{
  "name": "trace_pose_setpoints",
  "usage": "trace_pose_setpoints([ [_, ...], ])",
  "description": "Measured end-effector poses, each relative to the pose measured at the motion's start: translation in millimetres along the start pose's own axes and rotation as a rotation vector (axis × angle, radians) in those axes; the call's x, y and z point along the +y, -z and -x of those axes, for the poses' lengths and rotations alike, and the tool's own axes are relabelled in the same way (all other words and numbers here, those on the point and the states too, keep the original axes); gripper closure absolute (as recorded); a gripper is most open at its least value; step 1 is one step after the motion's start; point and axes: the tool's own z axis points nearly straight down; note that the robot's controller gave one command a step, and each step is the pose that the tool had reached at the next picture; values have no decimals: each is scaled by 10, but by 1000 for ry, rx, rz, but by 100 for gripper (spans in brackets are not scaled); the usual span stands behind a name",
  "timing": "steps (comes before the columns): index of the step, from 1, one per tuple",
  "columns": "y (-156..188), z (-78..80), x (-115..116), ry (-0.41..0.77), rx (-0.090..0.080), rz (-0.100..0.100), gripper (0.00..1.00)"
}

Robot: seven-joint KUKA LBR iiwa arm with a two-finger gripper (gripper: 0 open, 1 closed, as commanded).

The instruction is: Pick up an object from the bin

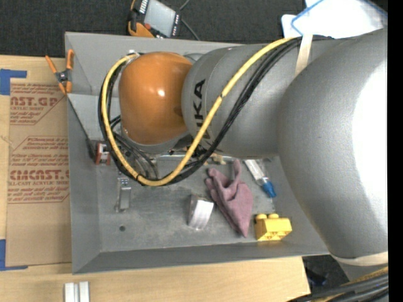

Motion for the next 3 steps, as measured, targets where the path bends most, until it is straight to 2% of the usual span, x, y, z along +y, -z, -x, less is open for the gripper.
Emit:
trace_pose_setpoints([
  [1, -1153, 484, -19, 87, 10, -1, 0],
  [2, -564, 507, 0, -221, -10, 8, 0],
  [3, -817, 468, -784, 341, 5, 0, 0],
])
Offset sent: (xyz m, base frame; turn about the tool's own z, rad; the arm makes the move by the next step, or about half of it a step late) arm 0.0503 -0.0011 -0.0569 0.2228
